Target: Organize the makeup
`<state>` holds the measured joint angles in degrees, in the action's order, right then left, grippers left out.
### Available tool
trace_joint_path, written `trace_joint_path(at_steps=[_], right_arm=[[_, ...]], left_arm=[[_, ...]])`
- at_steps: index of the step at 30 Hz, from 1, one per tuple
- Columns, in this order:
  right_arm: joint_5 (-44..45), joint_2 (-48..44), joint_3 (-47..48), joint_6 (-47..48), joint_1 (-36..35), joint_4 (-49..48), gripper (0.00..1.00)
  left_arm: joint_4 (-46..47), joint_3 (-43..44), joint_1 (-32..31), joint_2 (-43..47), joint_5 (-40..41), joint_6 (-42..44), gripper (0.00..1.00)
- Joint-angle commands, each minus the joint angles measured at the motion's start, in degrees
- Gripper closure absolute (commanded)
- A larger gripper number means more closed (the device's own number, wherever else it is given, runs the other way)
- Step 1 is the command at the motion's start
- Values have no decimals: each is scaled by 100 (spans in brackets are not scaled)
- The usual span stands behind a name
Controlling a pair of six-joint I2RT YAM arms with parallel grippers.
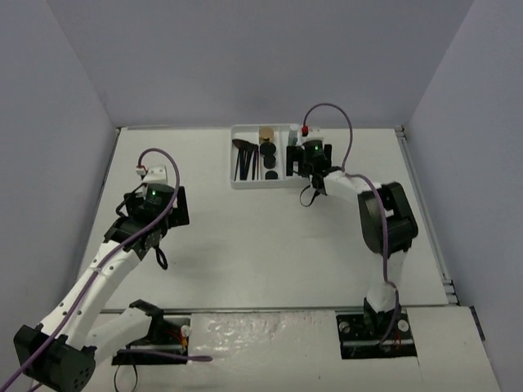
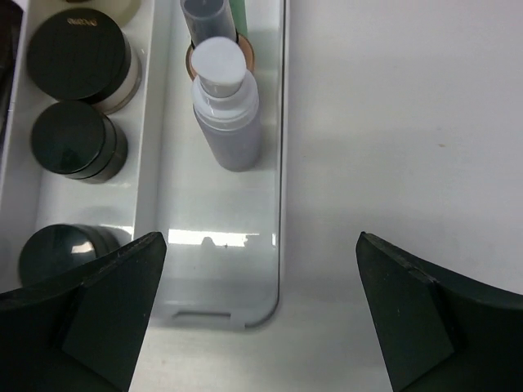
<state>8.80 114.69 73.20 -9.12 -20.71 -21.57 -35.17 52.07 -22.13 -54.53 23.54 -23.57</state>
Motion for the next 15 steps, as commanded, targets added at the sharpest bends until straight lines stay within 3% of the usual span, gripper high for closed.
trace_joint_path(at_steps=[1, 8, 15], right_arm=[[96, -1779, -331, -64, -30, 283, 0], [192, -3454, -1229, -214, -29, 724, 0], [-175, -4439, -1672, -598, -21, 987, 0]], left_arm=[[141, 706, 320, -759, -462, -429, 3], [168, 1376, 1491, -2394, -1325, -816, 3], [94, 2019, 1710, -3598, -1368, -1046, 3]])
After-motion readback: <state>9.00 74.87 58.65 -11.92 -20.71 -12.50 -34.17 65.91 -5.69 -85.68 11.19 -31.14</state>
